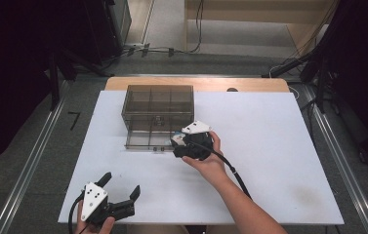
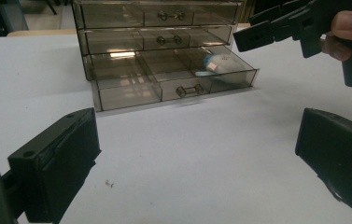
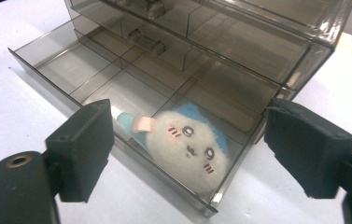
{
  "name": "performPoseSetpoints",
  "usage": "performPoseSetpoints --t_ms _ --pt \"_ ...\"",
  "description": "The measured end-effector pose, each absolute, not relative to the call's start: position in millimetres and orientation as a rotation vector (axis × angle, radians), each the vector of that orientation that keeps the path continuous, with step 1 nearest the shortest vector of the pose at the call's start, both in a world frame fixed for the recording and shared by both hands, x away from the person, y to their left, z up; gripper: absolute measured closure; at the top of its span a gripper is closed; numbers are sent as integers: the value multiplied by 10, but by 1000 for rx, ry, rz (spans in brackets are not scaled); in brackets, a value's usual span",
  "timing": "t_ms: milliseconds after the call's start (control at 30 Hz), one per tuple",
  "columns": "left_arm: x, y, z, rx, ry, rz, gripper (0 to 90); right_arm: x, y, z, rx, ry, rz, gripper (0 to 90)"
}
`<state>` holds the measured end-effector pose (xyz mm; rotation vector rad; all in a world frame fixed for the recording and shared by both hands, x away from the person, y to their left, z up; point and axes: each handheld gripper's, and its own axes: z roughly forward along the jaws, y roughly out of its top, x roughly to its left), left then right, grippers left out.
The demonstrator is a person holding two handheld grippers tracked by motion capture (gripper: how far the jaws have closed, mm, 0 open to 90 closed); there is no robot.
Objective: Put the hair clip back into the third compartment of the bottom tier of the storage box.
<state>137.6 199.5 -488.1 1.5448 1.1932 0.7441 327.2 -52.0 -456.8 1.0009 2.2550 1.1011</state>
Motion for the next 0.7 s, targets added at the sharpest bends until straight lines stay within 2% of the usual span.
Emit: performPoseSetpoints --t_ms 67,700 --pt "1376 1993 -4883 1546 1193 745 0 3260 -527 -4553 1007 2252 1104 92" --pt "1382 1983 -4891 1551 1191 745 0 3085 -749 -4403 1021 2210 1178 56"
